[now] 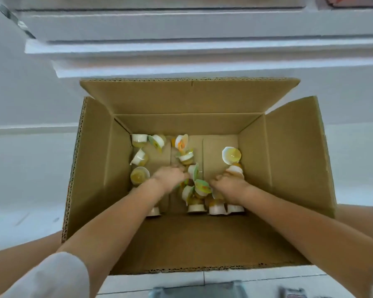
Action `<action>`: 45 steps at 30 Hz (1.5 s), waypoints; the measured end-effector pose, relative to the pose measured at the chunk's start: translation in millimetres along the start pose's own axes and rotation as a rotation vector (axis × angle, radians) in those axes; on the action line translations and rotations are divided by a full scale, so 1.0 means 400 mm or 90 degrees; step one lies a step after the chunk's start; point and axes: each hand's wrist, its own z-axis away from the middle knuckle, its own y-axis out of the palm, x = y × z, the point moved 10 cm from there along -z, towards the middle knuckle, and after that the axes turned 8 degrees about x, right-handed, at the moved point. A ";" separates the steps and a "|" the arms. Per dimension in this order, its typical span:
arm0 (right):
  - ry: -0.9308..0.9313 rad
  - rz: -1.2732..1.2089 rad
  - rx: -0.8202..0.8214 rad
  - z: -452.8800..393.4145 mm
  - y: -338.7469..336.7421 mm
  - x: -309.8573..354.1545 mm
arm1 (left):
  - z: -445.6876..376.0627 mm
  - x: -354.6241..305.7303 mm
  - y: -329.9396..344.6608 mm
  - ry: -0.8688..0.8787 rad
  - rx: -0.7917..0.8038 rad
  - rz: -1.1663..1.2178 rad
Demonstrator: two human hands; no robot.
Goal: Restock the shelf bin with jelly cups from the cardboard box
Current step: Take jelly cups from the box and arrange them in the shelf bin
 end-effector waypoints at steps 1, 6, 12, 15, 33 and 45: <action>-0.005 0.003 0.000 -0.014 0.009 -0.004 | -0.015 0.000 0.004 0.006 -0.004 -0.004; -0.025 -0.022 -0.013 -0.027 0.006 -0.011 | -0.052 0.008 0.046 0.010 0.002 0.020; -0.008 -0.118 -0.033 -0.003 -0.028 -0.022 | -0.029 0.036 0.044 0.003 -0.050 0.222; 0.045 -0.512 -0.065 0.043 -0.040 -0.100 | 0.019 0.083 0.022 -0.018 -0.105 0.456; -0.360 -0.974 -0.329 0.729 -0.622 0.027 | 0.728 0.066 -0.474 0.192 -0.415 0.865; -0.387 -1.143 -0.301 0.788 -0.704 -0.023 | 0.804 0.049 -0.578 0.318 -0.575 0.949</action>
